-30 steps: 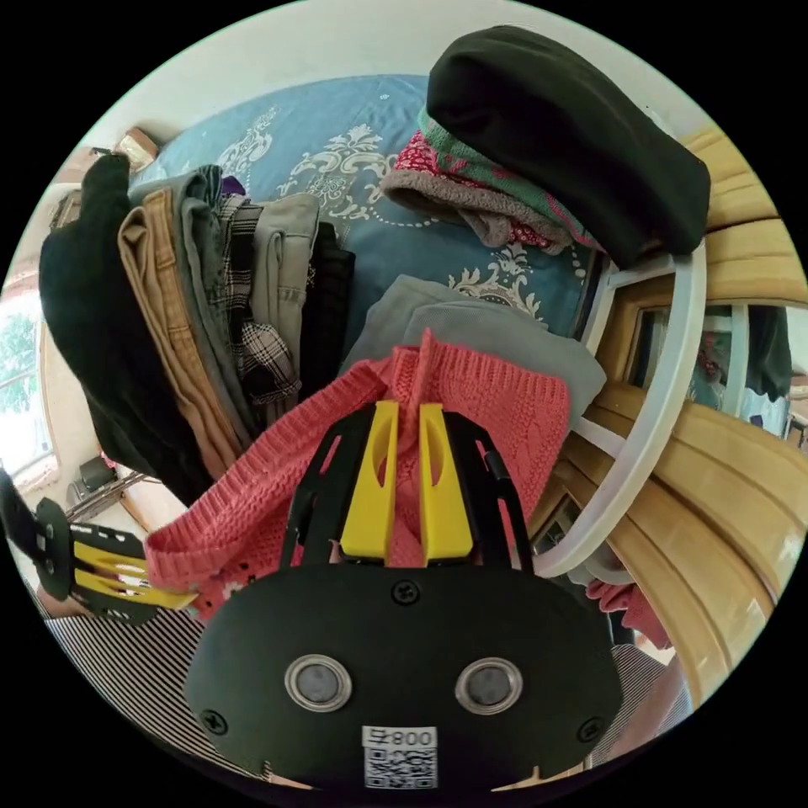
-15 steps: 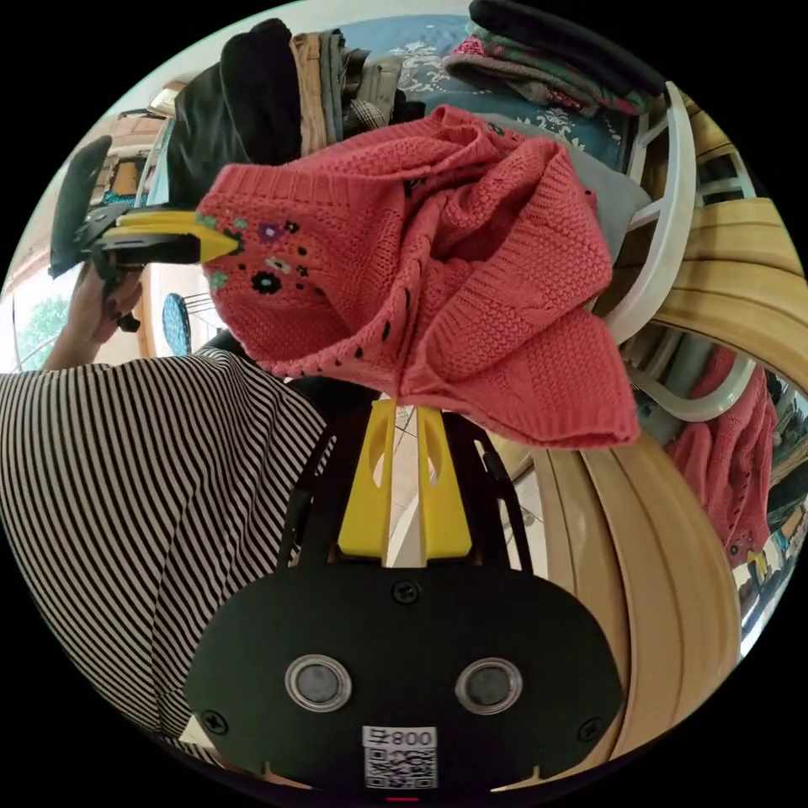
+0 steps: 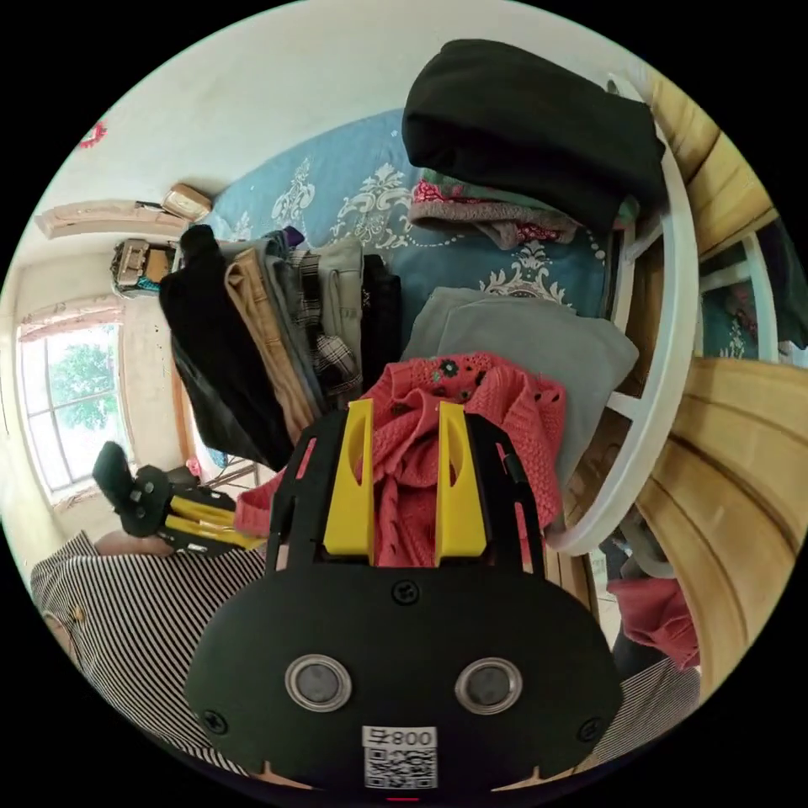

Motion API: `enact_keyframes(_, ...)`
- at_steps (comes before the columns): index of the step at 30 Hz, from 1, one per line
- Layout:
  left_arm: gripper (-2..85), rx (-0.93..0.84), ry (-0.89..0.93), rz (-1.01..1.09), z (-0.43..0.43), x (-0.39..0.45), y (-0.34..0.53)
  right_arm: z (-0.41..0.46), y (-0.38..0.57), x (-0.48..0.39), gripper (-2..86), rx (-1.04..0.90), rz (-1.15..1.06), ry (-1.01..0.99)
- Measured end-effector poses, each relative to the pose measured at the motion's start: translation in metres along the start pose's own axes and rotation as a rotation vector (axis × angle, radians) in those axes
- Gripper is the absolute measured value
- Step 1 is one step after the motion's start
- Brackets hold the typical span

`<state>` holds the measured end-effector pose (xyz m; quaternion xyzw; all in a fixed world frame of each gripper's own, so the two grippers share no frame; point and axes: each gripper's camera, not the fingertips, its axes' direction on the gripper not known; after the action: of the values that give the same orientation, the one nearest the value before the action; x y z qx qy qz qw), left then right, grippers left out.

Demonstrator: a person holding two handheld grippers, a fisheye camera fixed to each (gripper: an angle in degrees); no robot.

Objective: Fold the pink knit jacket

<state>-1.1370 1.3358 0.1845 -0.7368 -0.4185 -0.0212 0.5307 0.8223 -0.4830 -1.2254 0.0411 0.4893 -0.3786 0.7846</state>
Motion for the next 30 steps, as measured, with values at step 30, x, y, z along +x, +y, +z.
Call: enact_keyframes(30, 3.3, 0.104, 0.160, 0.108, 0.056, 0.107, 0.252, -0.100, 0.086, 0.201, 1.6, 0.219, 0.232, -0.515)
